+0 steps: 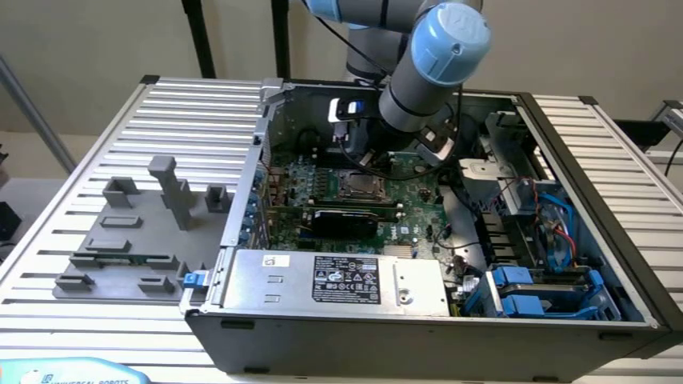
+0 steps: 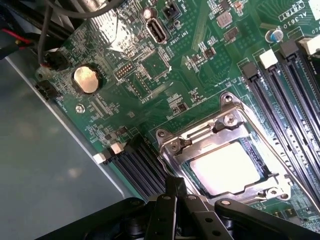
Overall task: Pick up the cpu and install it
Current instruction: 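Install the first cpu locking lever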
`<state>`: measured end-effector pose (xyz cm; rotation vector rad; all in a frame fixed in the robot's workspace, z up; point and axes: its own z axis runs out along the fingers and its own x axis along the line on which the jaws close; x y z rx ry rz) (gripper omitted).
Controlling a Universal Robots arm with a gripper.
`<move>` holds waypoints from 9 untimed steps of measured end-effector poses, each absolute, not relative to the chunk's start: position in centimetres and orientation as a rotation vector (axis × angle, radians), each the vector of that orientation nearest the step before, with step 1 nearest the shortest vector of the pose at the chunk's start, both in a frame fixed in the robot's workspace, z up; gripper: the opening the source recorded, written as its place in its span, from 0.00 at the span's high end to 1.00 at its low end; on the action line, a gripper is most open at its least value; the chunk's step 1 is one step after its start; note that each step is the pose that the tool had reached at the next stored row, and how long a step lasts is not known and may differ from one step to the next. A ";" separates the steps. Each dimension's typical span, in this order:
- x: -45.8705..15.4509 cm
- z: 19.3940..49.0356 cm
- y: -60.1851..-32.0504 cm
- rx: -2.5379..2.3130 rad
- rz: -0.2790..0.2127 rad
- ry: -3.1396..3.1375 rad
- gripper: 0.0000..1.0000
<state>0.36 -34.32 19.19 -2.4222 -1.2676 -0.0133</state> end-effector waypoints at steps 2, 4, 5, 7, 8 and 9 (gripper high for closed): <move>0.5 19.2 -34.3 -2.422 -0.012 -1.267 0.89; 0.4 19.2 -34.4 -2.422 -0.012 -1.267 0.89; 0.4 19.2 -34.4 -2.422 -0.012 -1.267 0.89; 0.2 19.2 -34.4 -2.422 -0.012 -1.268 0.89; 0.0 19.3 -34.4 -2.422 -0.012 -1.268 0.89; -0.3 19.3 -34.5 -2.422 -0.012 -1.268 0.89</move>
